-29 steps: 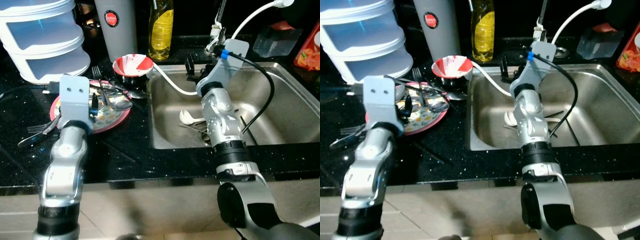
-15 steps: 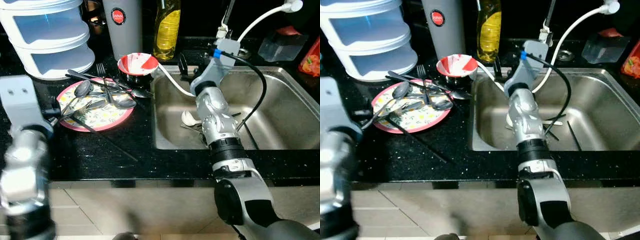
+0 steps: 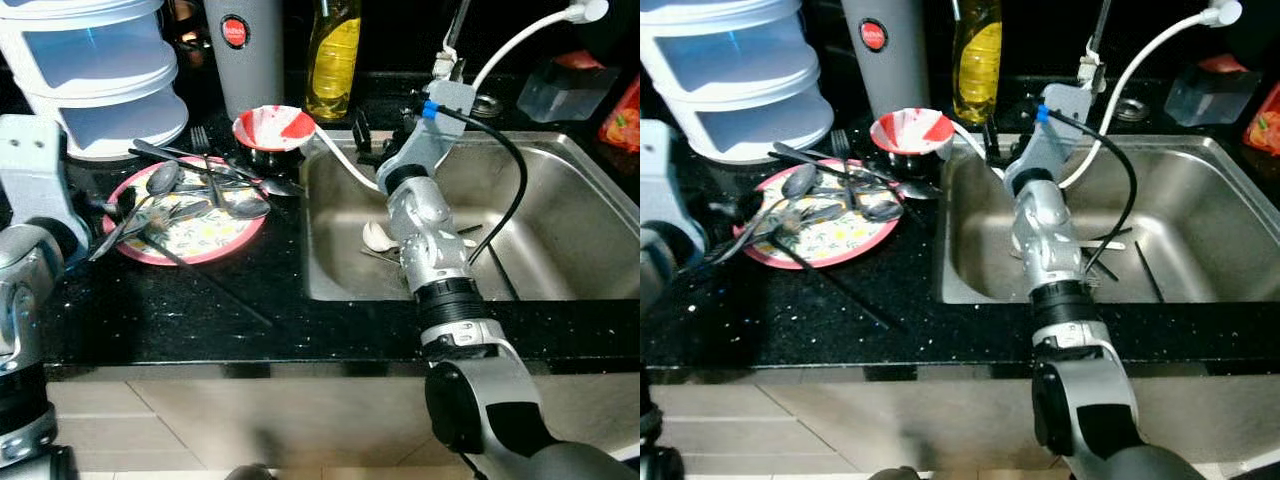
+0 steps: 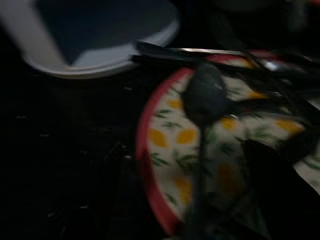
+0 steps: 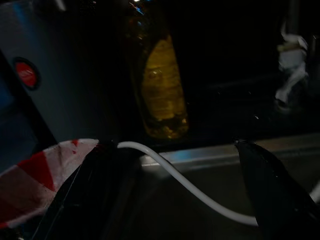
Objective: Kitchen organization
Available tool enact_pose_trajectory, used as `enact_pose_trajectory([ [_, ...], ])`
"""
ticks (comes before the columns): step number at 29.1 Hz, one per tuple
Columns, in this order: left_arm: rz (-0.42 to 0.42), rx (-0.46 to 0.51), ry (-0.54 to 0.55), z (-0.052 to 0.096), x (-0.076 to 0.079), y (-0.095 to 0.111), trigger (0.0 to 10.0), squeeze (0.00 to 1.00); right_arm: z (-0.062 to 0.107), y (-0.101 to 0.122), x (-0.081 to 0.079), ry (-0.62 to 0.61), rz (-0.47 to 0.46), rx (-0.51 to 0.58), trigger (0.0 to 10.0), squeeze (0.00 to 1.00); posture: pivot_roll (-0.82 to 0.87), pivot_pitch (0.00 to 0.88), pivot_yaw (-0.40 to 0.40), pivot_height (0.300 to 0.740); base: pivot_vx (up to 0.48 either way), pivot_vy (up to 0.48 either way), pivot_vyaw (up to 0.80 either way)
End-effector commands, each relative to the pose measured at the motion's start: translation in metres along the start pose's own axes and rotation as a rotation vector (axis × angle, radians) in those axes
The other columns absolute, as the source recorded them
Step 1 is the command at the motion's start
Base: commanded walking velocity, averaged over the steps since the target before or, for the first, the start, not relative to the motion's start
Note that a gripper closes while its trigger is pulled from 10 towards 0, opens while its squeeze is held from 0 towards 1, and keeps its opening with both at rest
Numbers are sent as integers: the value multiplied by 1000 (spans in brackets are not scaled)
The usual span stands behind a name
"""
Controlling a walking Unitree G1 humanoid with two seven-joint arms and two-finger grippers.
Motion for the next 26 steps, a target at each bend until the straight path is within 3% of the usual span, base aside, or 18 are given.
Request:
enact_pose_trajectory([
  [1, -31, -52, 0, -2, -5, -8, 6235, 0, 1, -2, 8, -37, -14, -4, 10000, 0, 230, 0, 57, 740, 0, 0, 0],
  [2, -36, -72, -6, -4, -7, -11, 5098, 0, 2, -2, 7, -37, -21, -6, 10000, 0, 226, 0, 59, 740, 0, 0, 0],
  [7, -20, -147, 26, -10, -22, -30, 3765, 0, 1, 3, 0, -11, -13, 18, 10000, 0, 212, 0, 73, 740, 0, 0, 0],
  [8, -7, -156, 28, -11, -25, -34, 2353, 0, 1, 4, 2, -14, -11, 21, 10000, 0, 211, 0, 72, 740, 0, 0, 0],
  [9, 8, -164, 29, -11, -27, -37, 1569, 0, 1, 4, 4, -23, -12, 20, 10000, 0, 211, 0, 72, 740, 0, 0, 0],
  [10, 8, -164, 29, -11, -27, -37, 1569, 0, 1, 4, 4, -23, -12, 20, 10000, 0, 211, 0, 72, 740, 0, 0, 0],
  [11, 20, -175, 26, -12, -27, -40, 0, 0, 1, 4, 6, -32, -15, 18, 10000, 0, 206, 0, 62, 740, 0, 0, 0],
  [15, 44, -223, -6, -17, -26, -53, 0, 0, 0, 8, 7, -31, -8, 29, 10000, 0, 184, 0, 74, 740, 0, 0, 0],
  [22, 74, -218, -39, -24, -19, -56, 0, 0, 1, 8, 17, -59, -2, 30, 10000, 0, 178, 0, 61, 740, 0, 0, 0],
  [24, 80, -144, -55, -26, -13, -41, 0, 0, 1, 8, 17, -55, -1, 29, 10000, 0, 178, 0, 61, 740, 0, 0, 0],
  [26, 56, -13, -77, -28, -4, -14, 0, 0, 0, 12, 14, -43, 7, 40, 10000, 0, 159, 0, 74, 740, 0, 0, 0],
])
Point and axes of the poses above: a point about 5 cm out from each wrist's last joint towards the gripper, its own z axis pointing back from the gripper into the wrist, its own y axis along the axis of the wrist's last joint, x = y × z, the point moved 5 cm from there along -z, pointing out of the wrist towards the gripper, and after that the axes turned 14 degrees about z, right-handed, at the moved point
